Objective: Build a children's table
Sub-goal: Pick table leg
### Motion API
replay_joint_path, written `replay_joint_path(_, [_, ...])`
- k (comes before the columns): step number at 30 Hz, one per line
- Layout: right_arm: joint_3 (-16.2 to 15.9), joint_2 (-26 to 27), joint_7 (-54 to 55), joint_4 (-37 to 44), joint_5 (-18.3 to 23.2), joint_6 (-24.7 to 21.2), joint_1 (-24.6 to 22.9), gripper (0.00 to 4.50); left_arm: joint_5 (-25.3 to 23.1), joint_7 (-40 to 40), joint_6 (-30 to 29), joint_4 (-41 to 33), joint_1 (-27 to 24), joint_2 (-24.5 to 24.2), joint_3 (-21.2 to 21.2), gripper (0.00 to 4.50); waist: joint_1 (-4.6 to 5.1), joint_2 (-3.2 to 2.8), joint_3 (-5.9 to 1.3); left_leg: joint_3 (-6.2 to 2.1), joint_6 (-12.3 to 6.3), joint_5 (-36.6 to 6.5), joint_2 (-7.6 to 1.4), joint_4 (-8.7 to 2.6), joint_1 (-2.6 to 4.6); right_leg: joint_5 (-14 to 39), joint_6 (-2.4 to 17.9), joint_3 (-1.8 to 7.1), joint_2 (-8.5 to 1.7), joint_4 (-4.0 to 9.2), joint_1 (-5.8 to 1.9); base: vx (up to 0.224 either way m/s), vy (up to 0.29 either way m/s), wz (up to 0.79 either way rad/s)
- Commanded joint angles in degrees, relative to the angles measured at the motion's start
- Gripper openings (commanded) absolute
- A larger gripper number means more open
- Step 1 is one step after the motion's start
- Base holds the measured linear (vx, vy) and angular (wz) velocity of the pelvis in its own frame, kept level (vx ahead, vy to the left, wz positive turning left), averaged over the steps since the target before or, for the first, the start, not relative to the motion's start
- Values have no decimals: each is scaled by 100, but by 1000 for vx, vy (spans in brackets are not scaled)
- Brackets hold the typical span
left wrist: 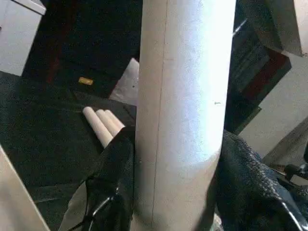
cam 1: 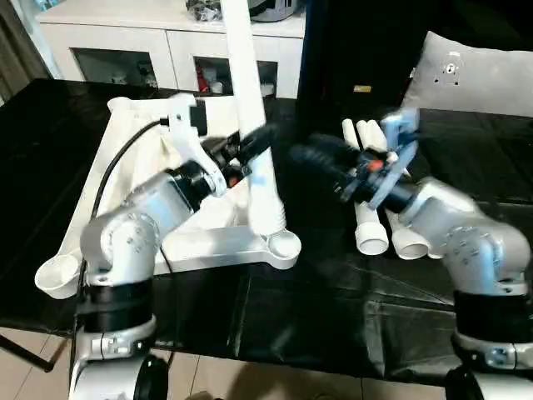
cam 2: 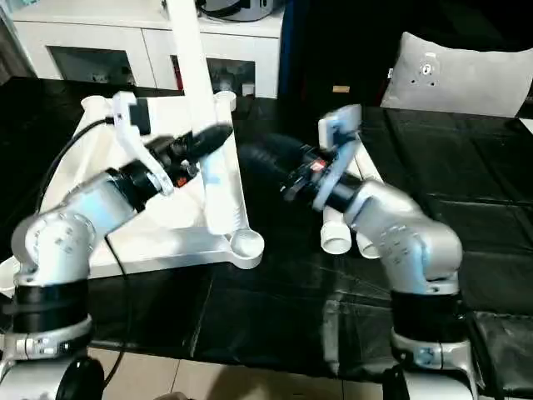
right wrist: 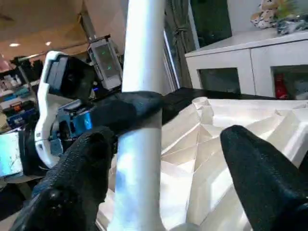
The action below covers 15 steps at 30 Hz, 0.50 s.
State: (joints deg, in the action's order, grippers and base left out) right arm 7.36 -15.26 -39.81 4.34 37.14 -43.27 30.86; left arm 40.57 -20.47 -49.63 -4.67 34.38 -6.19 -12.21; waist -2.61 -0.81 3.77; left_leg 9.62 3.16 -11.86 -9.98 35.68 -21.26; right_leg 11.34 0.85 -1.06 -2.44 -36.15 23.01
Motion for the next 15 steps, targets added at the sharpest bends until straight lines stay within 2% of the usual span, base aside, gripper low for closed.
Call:
replay_joint_path(1, [-158,-150,-21,27,-109,-94,36,408,96,-103,-126,-134,120,-92,82,190,-30,70,-453,-45,-214,-130,-175,-332,18,603,1200,198,-388,411,-362,0,0,0])
replay_joint_path(5, [-625,-310,-209,30,-275,-258,62,413,-8,-452,-67,-272,216,-289,413,190,-36,67,-450,-50,-187,-121,-181,-337,22,723,1127,201,-392,418,-354,0,0,0])
replay_joint_path(10, [-870,-333,-378,40,-181,-515,111,413,76,-724,-59,-409,292,-334,619,190,-57,77,-441,-42,-183,-133,-194,-337,23,711,1161,211,-402,412,-346,0,0,0])
replay_joint_path(11, [-933,-343,-404,25,-200,-527,122,413,108,-785,-63,-450,299,-334,659,190,-65,100,-440,-40,-175,-104,-196,-341,18,698,1158,213,-409,406,-350,0,0,0])
replay_joint_path(13, [-1026,-341,-428,-42,-204,-554,161,413,165,-945,-84,-560,309,-373,796,190,-66,92,-440,-39,-170,-117,-192,-339,18,741,1134,213,-407,411,-347,0,0,0])
replay_joint_path(14, [-1056,-345,-453,-66,-199,-564,175,413,174,-1012,-76,-596,310,-390,850,190,-62,123,-437,-35,-159,-135,-192,-342,17,782,1113,216,-405,417,-348,0,0,0])
replay_joint_path(15, [-1070,-348,-469,-78,-196,-569,181,413,177,-1042,-69,-605,310,-399,873,190,-71,109,-436,-40,-151,-137,-197,-346,18,800,1112,216,-415,408,-348,0,0,0])
